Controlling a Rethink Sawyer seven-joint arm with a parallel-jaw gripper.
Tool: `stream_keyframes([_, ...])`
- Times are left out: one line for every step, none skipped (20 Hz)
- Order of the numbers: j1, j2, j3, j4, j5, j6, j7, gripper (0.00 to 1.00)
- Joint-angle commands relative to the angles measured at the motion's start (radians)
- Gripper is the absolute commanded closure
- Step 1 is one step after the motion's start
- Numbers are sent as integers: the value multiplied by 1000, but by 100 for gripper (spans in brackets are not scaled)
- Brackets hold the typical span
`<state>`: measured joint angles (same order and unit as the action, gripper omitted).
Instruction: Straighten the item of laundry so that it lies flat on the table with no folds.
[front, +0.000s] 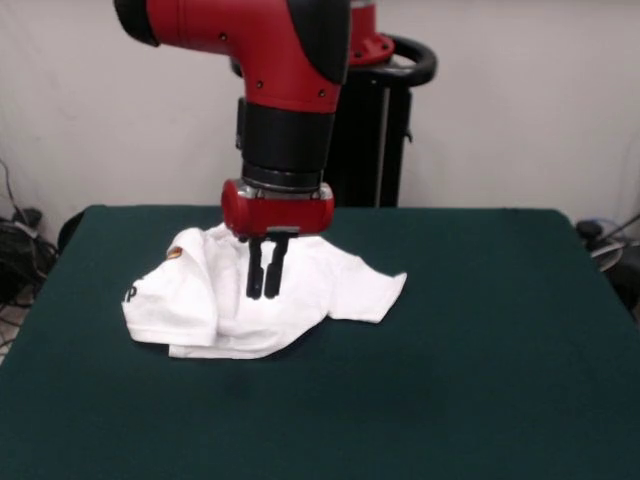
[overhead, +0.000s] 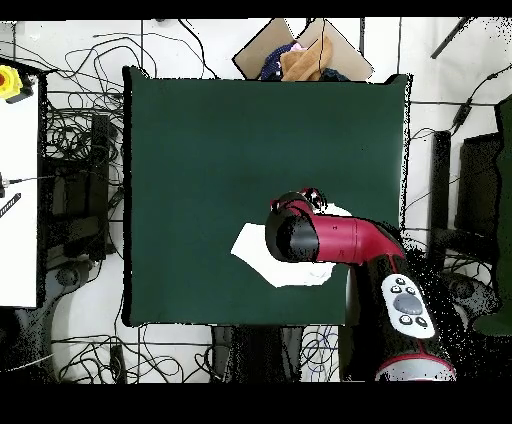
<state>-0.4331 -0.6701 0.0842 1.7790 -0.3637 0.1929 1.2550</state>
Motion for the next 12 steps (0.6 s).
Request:
stream_keyframes([58, 92, -122, -13, -52, -41, 181, 100])
stream_keyframes([62, 103, -120, -17, -41, -34, 184, 100])
stream_keyframes([54, 117, -106, -10, -34, -37, 180, 100])
stream_keyframes([45, 135, -88, -1, -24, -44, 181, 100])
stream_keyframes([36, 159, -68, 6, -17, -56, 182, 100])
stream_keyframes([32, 186, -52, 10, -13, -71, 185, 100])
stream_keyframes([24, 216, -31, 14, -4, -79, 189, 100])
stream_keyframes([18, 246, -12, 15, 4, -92, 193, 100])
stream_keyframes([17, 270, -4, 14, 7, -110, 200, 100])
stream_keyframes([16, 289, 1, 12, 8, -128, 204, 100])
stream_keyframes([9, 305, 10, 8, 9, -135, 201, 100])
stream_keyframes([2, 321, 19, 4, 9, -142, 198, 100])
